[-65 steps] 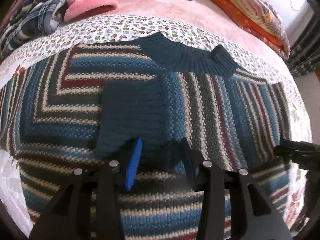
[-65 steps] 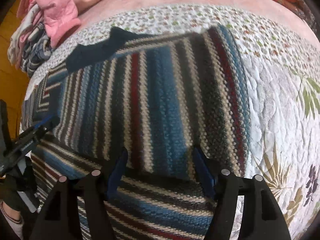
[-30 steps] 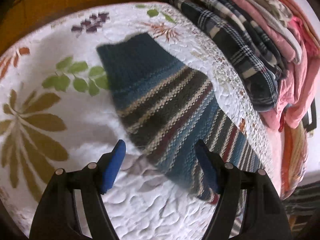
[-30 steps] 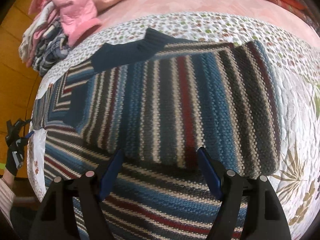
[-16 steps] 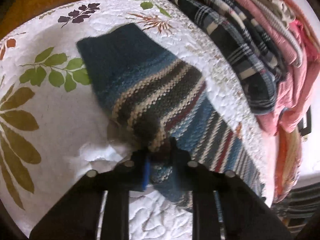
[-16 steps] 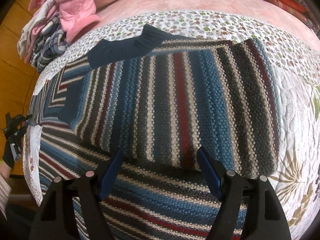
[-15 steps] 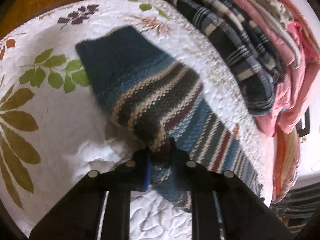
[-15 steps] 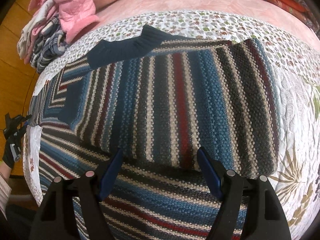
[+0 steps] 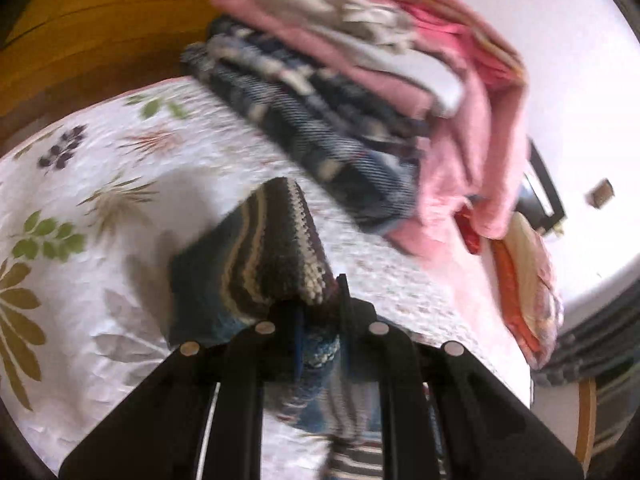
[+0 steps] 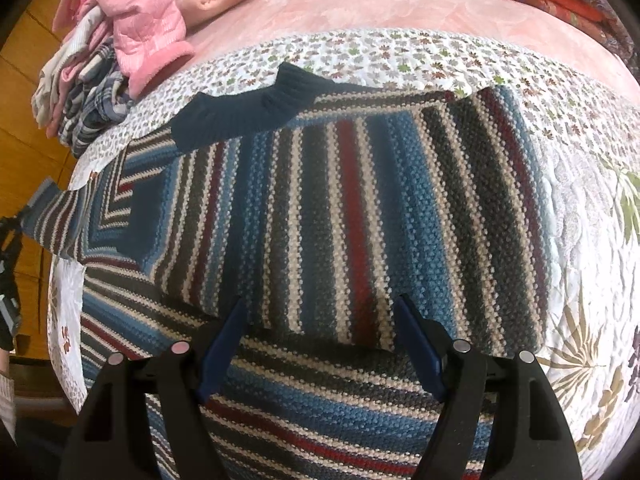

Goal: Fold small clothes
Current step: 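Fold the gripped sleeve across the sweater body with the left tool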

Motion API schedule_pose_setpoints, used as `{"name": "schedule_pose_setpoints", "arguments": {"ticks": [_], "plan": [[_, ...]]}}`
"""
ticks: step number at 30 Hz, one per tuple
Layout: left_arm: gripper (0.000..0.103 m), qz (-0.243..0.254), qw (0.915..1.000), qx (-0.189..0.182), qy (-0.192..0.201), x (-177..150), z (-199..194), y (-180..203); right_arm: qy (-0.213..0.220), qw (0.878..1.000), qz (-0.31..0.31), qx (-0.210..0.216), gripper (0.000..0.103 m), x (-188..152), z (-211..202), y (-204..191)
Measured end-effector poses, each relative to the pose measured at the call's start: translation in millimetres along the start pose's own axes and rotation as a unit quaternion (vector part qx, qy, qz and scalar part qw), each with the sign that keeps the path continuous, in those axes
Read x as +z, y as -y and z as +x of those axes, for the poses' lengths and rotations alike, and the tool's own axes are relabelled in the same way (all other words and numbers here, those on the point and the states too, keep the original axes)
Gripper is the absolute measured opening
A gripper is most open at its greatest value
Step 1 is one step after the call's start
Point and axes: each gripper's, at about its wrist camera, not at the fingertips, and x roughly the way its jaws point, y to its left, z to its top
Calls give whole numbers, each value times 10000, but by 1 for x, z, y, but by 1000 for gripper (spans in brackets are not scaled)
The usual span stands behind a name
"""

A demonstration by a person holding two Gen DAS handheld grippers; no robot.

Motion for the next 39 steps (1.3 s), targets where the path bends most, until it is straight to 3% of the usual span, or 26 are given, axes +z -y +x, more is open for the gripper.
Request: {"name": "schedule_pose_setpoints", "arguments": {"ticks": [10, 21, 29, 35, 39], "plan": [[12, 796, 9948, -616, -144, -32, 2, 91, 151, 9996, 220, 7, 76, 7, -10, 15], [12, 1596, 9800, -904, -774, -115, 52, 182, 294, 9986, 423, 106, 76, 12, -20, 24], [12, 1547, 9767, -884, -1194, -180, 102, 197, 347, 9981, 483, 174, 76, 13, -25, 29], [13, 1589, 9749, -721, -1380, -201, 126, 199, 308, 9982, 493, 172, 76, 13, -24, 30], [16, 1619, 9672, -603, -1863, -214, 138, 197, 229, 9981, 537, 172, 76, 14, -21, 31]]}}
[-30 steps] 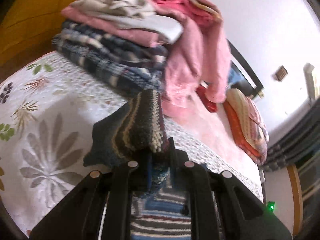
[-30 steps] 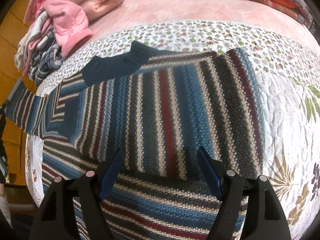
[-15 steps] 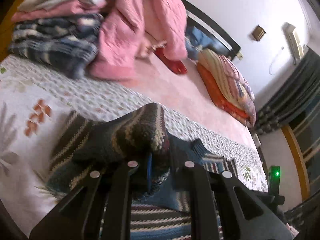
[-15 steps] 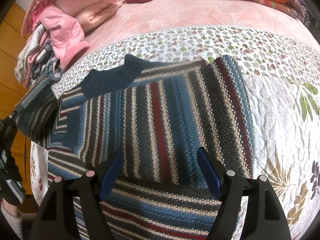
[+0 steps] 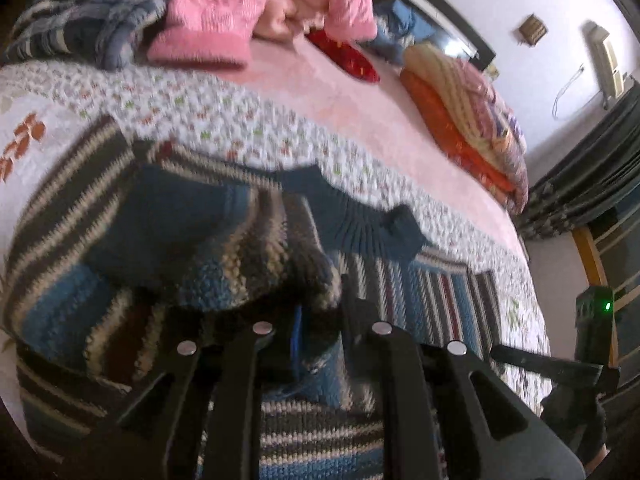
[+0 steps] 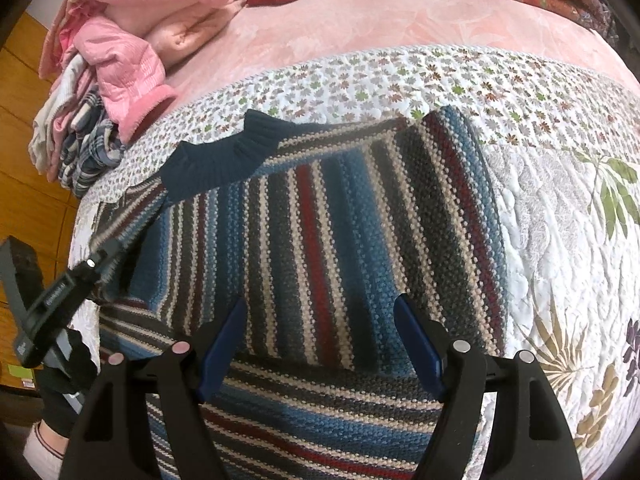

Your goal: Fold small clothes

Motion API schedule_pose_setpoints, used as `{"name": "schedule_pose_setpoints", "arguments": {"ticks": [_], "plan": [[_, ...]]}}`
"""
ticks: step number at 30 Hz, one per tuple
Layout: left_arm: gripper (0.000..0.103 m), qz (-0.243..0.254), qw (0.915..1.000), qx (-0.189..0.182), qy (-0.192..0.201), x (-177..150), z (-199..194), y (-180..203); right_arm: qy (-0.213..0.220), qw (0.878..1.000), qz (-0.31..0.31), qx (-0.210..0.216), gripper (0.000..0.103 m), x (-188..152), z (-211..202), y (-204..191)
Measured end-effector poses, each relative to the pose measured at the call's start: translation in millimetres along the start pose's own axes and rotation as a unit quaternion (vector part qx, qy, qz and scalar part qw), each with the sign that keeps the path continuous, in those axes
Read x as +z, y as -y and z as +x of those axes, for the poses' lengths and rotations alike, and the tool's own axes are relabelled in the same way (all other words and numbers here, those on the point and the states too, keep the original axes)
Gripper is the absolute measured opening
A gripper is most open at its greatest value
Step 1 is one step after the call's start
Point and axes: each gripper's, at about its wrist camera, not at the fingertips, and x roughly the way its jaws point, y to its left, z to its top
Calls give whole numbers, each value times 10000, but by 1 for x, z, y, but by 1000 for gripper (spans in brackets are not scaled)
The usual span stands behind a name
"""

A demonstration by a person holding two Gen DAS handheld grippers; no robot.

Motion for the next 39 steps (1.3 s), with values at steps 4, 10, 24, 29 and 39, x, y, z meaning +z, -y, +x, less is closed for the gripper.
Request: {"name": "schedule_pose_setpoints", "arguments": {"ticks": [4, 10, 24, 29, 39], "plan": [[25, -98, 9982, 14, -598, -14, -14, -5, -35, 10000, -25, 41, 76, 1, 0, -3], [32, 131, 9967, 191, -783, -16, -79, -15, -97, 9999, -49, 100, 76, 0, -2, -7], [31, 619, 9725, 1939, -1134, 2, -38, -107, -296, 9954, -186, 891, 76, -7, -3, -68], [31, 498, 9794, 1698, -974, 13, -48, -107, -455, 9929, -299, 1056, 76, 3, 20, -124], [36, -143, 9866, 1555, -466, 36, -82, -123, -916, 9923, -231, 804, 76, 21, 88, -200]]}}
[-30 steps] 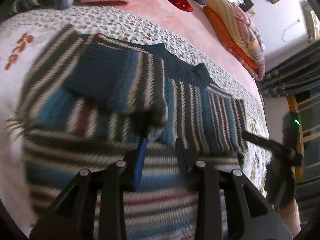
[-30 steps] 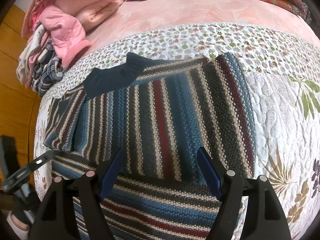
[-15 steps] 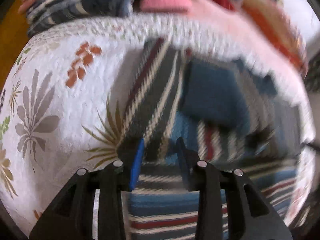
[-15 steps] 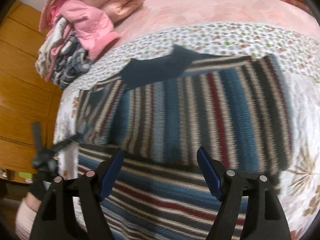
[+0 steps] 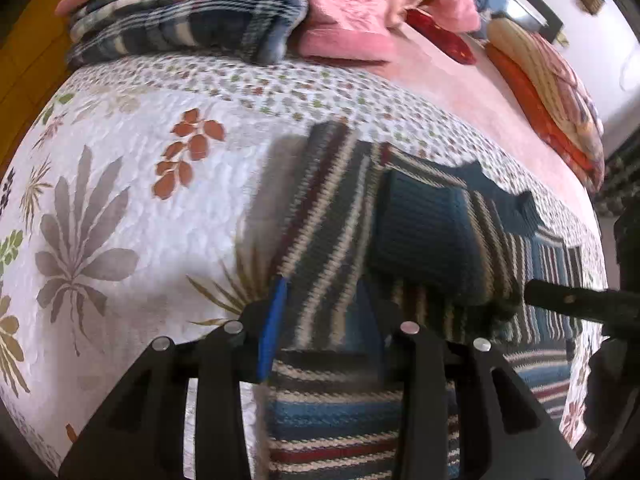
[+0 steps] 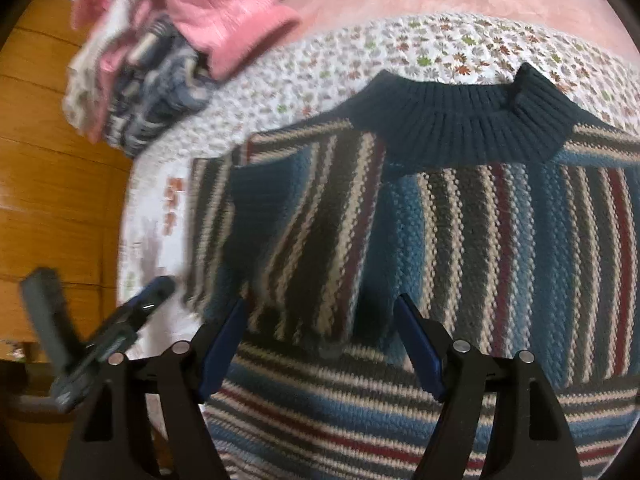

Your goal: Fold small clothes

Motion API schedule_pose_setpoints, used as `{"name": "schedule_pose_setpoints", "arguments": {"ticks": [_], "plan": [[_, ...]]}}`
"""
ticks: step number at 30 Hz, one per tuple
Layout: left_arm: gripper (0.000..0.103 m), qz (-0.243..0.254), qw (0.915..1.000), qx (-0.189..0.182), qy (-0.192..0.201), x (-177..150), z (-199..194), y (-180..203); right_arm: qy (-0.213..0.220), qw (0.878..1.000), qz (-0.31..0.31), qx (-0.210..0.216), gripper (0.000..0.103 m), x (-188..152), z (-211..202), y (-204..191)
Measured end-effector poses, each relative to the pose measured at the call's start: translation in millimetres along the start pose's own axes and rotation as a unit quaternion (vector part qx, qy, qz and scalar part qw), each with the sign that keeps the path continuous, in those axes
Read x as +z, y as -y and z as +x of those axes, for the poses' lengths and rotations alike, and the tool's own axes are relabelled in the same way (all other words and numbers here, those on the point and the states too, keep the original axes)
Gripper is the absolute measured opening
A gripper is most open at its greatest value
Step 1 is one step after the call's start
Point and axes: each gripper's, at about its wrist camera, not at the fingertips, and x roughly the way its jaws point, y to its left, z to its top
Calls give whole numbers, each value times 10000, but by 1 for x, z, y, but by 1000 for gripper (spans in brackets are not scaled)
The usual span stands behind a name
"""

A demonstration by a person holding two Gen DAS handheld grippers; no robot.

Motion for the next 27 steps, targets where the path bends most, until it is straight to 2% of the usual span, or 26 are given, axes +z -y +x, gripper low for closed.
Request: {"name": "schedule_pose_setpoints", "arguments": {"ticks": [1, 2, 4, 7, 12, 15, 17, 22, 25, 27], "plan": [[36, -70, 10000, -6, -10, 0, 0, -4, -61, 10000, 26, -59, 70, 2, 6, -1], [36, -163, 9999, -7, 2, 1, 0, -9, -150, 9998, 46, -118, 56, 4, 12, -2], [36, -235, 9997, -32, 25, 4, 2, -13, -305, 9994, 121, -68, 33, 4, 23, -1], [36, -235, 9996, -105, 115, 5, -3, -12, -198, 9996, 65, -165, 25, 2, 18, -4], [38, -103, 9992, -236, 292, 8, -13, -3, 289, 9994, -168, -88, 24, 2, -29, -7], [38, -24, 9993, -256, 255, 6, -12, 3, 549, 9979, -216, -282, 24, 4, -51, 2], [39, 100, 9996, -194, 160, 4, -6, 9, 525, 9972, -156, -505, 24, 6, -51, 13], [39, 446, 9988, 71, -195, -8, 15, 19, 220, 9971, 122, -716, 25, 3, -26, 41], [39, 455, 9981, 176, -388, -13, 26, 16, 99, 9945, 47, -1039, 30, 1, -11, 40], [39, 375, 9984, 182, -389, -12, 25, 12, 153, 9895, -186, -1427, 41, 1, -14, 29]]}}
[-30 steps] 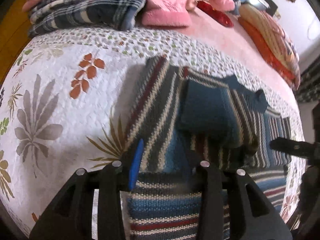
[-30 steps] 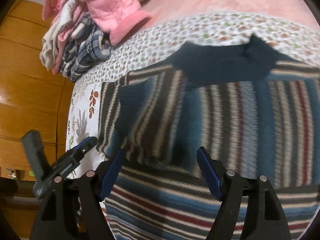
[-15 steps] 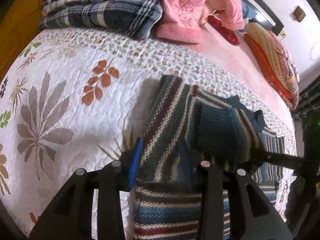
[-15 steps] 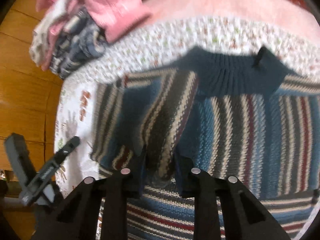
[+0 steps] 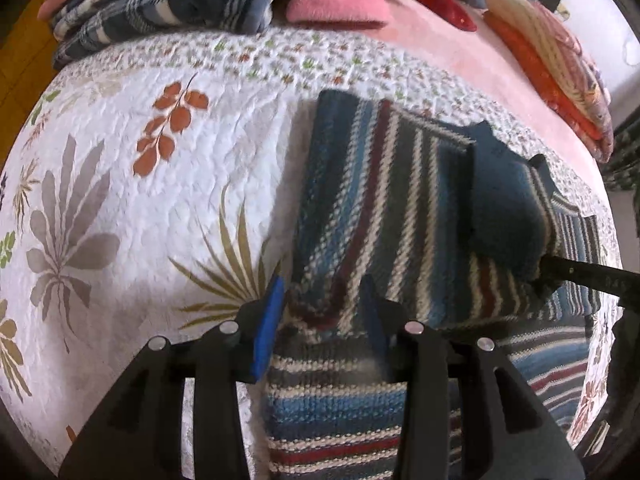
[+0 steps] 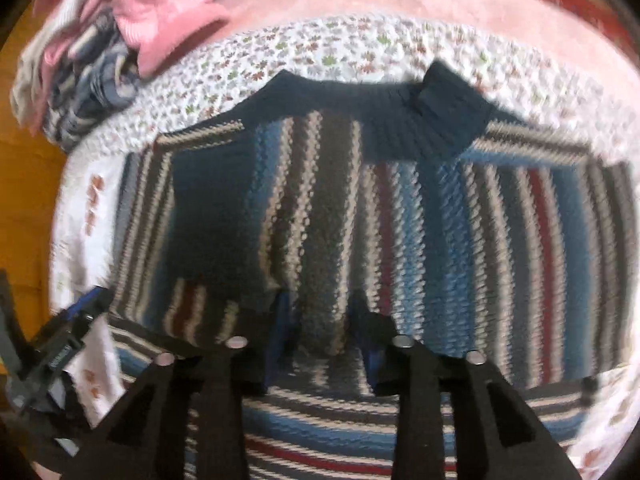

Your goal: Fold small clothes

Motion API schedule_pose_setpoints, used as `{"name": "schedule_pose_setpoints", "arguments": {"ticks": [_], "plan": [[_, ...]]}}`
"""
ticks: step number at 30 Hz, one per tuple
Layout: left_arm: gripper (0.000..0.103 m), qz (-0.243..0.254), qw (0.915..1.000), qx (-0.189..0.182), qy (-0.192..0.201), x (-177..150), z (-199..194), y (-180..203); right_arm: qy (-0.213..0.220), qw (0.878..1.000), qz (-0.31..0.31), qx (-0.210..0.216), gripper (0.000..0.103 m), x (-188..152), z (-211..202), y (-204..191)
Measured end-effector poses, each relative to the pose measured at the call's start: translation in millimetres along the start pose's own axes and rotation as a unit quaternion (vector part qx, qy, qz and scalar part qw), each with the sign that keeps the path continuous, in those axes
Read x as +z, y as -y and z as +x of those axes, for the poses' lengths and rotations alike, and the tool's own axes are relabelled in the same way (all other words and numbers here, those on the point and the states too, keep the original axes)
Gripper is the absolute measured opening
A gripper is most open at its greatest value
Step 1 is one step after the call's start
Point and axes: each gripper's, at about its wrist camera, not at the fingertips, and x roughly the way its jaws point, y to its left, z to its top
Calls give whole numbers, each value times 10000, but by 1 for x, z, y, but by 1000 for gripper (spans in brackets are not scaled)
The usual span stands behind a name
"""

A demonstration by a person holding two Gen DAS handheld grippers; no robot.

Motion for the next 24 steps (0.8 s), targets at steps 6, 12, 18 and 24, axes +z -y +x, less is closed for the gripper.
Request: {"name": "schedule_pose_setpoints", "arguments": {"ticks": [6, 12, 18, 24], "plan": [[46, -373, 9990, 45, 242, 7, -14, -12, 723, 9925, -871, -472, 55, 2, -44, -49], [46, -358, 9989, 103, 266, 10, -17, -14, 186, 9889, -1431, -349, 57, -1, 1, -107], [47, -219, 9996, 176, 100, 9, -7, -10, -97, 9815, -1648, -970, 64, 1, 43, -124], [50, -9, 9997, 234, 24, 6, 0, -2, 26, 9835, -1507, -1000, 28, 5, 42, -114]]}}
